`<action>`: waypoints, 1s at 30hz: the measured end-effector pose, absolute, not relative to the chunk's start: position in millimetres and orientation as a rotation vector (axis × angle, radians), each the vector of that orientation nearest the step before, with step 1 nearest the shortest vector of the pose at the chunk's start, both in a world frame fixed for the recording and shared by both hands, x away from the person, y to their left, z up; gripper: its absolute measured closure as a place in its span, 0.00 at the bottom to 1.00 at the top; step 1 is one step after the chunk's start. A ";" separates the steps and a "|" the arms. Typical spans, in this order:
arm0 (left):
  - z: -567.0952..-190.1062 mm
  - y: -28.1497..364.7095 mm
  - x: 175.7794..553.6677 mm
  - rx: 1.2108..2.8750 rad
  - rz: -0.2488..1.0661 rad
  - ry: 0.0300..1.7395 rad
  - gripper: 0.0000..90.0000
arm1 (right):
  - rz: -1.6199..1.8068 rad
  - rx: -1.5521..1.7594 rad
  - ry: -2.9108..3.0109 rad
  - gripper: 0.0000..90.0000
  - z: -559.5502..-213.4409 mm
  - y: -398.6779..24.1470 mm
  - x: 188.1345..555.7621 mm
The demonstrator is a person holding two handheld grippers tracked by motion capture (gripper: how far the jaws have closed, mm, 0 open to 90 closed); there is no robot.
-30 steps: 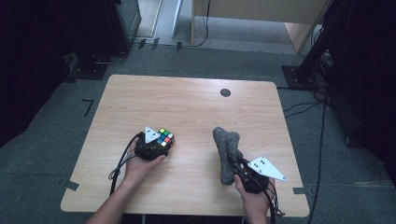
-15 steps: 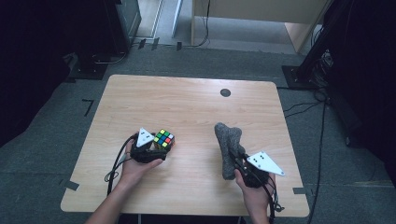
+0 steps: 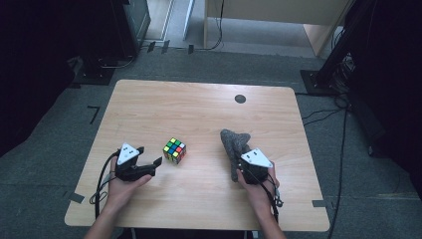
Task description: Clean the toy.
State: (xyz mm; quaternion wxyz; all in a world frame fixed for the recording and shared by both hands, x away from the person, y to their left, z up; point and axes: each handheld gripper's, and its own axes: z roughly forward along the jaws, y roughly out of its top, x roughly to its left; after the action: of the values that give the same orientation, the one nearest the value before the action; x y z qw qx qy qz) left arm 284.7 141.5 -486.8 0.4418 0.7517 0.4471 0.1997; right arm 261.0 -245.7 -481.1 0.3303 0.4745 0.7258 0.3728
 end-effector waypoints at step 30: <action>-450.6 160.9 271.4 1.767 0.513 1.158 0.21 | 1.271 1.371 1.923 0.16 -453.1 -278.6 267.3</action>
State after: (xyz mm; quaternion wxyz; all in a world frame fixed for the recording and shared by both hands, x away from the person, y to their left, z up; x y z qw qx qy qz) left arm 271.4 160.9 -450.6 0.4653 0.7194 0.4716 0.2088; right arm 267.3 -278.6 -453.1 0.2278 0.4977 0.6981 0.4616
